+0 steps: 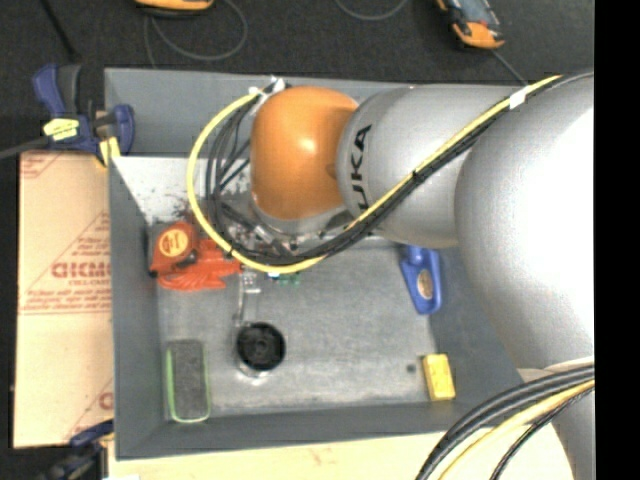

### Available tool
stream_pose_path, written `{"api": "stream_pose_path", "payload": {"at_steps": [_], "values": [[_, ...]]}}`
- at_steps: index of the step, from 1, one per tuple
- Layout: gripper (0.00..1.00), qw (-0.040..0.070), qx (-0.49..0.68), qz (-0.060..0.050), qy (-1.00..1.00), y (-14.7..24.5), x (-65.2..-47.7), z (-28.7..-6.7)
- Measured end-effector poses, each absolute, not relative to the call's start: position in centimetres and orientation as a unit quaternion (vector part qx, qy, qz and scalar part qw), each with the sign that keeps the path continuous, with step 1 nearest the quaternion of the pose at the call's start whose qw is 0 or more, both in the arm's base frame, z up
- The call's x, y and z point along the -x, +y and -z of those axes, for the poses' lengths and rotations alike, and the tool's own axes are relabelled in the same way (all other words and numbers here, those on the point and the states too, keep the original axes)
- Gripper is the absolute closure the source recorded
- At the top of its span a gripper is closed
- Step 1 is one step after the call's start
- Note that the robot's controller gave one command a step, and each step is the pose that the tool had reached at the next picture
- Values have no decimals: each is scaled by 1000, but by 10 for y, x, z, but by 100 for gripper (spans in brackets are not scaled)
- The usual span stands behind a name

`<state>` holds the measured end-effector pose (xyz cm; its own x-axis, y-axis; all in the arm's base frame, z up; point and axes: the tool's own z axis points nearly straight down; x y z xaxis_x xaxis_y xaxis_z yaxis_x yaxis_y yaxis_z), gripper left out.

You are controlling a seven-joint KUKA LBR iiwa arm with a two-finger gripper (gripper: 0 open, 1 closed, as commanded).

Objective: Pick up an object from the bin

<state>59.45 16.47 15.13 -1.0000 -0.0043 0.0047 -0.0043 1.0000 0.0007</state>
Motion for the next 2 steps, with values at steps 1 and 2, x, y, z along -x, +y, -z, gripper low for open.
{"api": "stream_pose_path", "payload": {"at_steps": [1, 2], "values": [[0, -1, -1, 1, -1000, 164, -596, -156], [0, -5, -20, 1, -1000, 148, -583, -115]]}}
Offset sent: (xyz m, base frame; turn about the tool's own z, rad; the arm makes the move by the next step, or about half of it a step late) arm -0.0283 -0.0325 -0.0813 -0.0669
